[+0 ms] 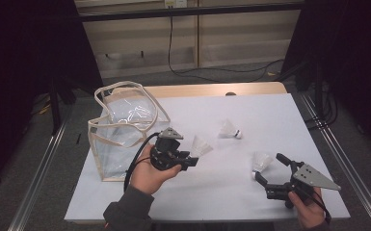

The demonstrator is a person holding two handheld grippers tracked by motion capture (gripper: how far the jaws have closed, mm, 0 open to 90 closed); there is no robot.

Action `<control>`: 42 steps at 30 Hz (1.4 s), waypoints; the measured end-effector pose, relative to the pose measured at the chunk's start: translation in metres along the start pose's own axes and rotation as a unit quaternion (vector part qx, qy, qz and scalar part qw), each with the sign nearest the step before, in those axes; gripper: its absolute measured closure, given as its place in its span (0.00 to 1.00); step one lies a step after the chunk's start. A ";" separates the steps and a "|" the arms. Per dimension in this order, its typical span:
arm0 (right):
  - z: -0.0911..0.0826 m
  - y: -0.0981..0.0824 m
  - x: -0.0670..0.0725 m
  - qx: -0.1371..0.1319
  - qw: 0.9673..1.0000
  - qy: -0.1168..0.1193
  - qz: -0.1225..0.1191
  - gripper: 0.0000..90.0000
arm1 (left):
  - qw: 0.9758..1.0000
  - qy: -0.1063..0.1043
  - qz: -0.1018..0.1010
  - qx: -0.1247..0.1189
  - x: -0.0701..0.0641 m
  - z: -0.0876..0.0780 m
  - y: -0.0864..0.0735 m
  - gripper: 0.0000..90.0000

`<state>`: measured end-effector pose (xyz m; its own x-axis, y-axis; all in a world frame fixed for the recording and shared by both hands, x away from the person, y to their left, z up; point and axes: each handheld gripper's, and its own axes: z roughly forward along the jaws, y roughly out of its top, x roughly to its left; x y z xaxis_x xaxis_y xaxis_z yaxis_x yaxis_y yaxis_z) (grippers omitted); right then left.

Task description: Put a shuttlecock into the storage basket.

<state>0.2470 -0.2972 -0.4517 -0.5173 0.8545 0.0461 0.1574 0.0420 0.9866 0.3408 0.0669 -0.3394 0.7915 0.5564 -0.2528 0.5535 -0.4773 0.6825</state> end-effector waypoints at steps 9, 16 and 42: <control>-0.001 -0.001 -0.002 0.002 1.000 -0.004 0.002 0.00 | 1.000 0.005 0.006 0.004 0.000 -0.001 0.008 0.73; -0.001 0.000 -0.001 0.001 1.000 -0.001 0.006 0.00 | 1.000 0.010 0.004 -0.001 0.002 -0.008 0.015 0.73; -0.007 0.000 -0.001 -0.002 1.000 -0.001 0.003 0.00 | 1.000 0.008 -0.006 0.004 0.007 -0.022 0.044 0.73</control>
<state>0.2418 -0.3017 -0.4503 -0.5153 0.8554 0.0522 0.1568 0.0343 0.9870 0.3650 0.0649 -0.2957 0.7809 0.5724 -0.2502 0.5647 -0.4756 0.6744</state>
